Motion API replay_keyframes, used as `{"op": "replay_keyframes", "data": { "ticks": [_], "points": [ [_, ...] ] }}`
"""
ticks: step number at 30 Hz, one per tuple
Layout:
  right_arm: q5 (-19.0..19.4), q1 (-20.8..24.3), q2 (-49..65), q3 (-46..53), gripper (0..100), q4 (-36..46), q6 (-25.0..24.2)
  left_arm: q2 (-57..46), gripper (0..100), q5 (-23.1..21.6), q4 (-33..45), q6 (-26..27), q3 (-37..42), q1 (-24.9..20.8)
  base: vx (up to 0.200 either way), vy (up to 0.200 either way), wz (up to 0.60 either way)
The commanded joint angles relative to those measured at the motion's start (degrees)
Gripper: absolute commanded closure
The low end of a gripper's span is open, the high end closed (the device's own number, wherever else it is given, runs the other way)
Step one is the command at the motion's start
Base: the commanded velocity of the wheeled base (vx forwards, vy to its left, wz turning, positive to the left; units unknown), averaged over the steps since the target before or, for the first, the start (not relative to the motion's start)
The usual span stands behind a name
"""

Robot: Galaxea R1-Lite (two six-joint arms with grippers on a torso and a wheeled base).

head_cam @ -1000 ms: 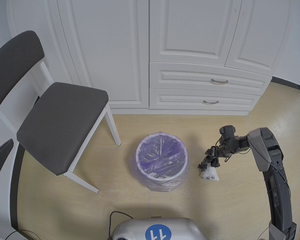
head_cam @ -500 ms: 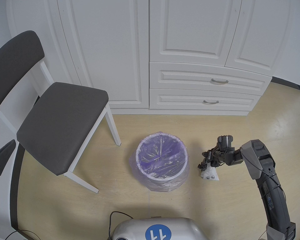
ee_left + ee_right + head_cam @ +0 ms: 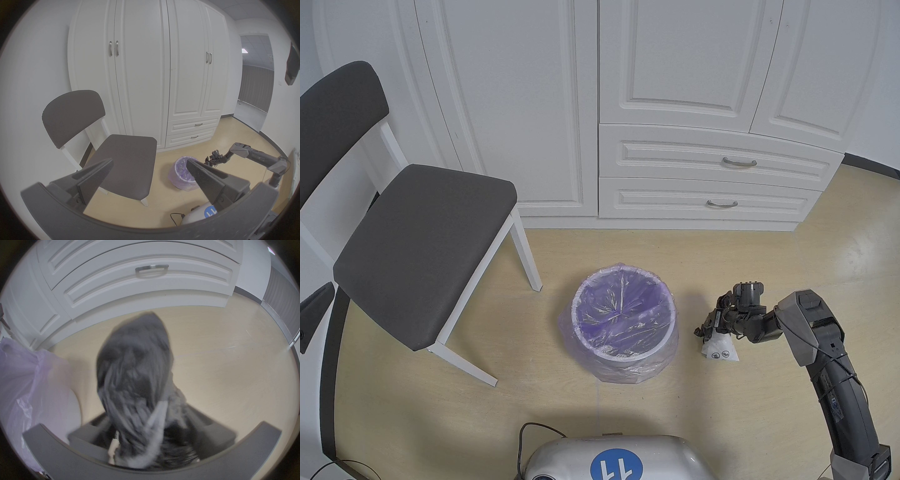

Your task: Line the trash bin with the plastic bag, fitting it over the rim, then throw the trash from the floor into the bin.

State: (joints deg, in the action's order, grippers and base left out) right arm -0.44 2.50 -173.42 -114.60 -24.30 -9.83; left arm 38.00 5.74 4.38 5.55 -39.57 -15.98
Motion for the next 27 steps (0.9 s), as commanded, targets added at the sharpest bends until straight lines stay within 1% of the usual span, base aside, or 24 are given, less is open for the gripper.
{"op": "replay_keyframes", "data": {
  "ticks": [1,4,5,7,10,11,13,14,15,17,18,21,23,24,26,27],
  "points": [
    [-0.2,0.0,-0.4,0.0,100,0.2,0.1,0.1,0,0.1,0.0,0.0,0.0,0.0,0.0,0.0,0.0],
    [-0.6,-0.1,-0.2,0.0,100,0.0,0.9,0.2,0,0.0,0.0,0.0,0.0,0.0,0.0,0.0,0.0],
    [-0.7,-0.2,0.5,0.0,100,0.0,1.8,0.2,0,0.1,0.0,0.0,0.1,-0.1,0.0,0.0,0.0],
    [-0.8,-0.3,2.8,0.0,100,0.0,2.1,0.1,0,0.0,0.0,0.0,0.1,-0.1,0.0,0.0,0.0],
    [-1.1,-0.3,7.4,3.5,100,1.3,2.7,0.1,0,0.1,0.0,0.0,0.1,-0.1,0.0,0.0,0.0],
    [-1.2,-0.5,12.3,8.3,100,3.5,4.6,0.1,0,0.1,0.0,0.0,0.1,-0.1,0.0,0.0,0.0],
    [-1.3,-0.7,18.2,13.0,100,5.9,7.3,0.0,0,0.1,0.0,0.1,0.1,-0.1,0.0,0.0,0.0],
    [-1.3,-0.7,19.0,13.7,100,6.1,7.5,0.1,0,0.1,0.0,0.1,0.1,-0.1,0.0,0.0,0.0],
    [-1.6,-0.7,23.7,17.7,100,6.3,8.6,0.0,0,0.1,0.0,0.1,0.1,-0.1,0.0,0.0,0.0],
    [-1.6,-0.4,29.9,22.8,100,6.3,9.5,0.1,0,0.1,0.0,0.1,0.1,-0.1,0.0,0.0,0.0],
    [-1.6,-0.4,29.9,22.8,100,6.3,9.5,0.1,0,0.1,0.0,0.1,0.1,-0.1,0.0,0.0,0.0],
    [-1.6,0.6,39.8,30.8,100,5.9,11.0,0.2,0,0.0,0.0,0.1,0.4,-0.1,0.0,0.0,0.0],
    [-1.5,1.5,43.0,33.3,100,5.2,11.2,0.5,0,0.0,0.0,0.1,0.4,-0.1,0.0,0.0,0.0],
    [-1.4,2.8,46.5,36.6,100,3.0,11.2,0.5,0,0.1,0.0,0.1,0.5,-0.1,0.0,0.0,0.0],
    [-1.5,4.3,49.4,40.2,100,-0.8,11.2,0.6,0,0.0,0.0,0.1,0.5,-0.1,0.0,0.0,0.0],
    [-1.6,5.8,51.6,43.5,100,-5.0,11.2,0.5,0,0.0,0.0,0.1,0.5,-0.1,0.0,0.0,0.0]
  ]
}}
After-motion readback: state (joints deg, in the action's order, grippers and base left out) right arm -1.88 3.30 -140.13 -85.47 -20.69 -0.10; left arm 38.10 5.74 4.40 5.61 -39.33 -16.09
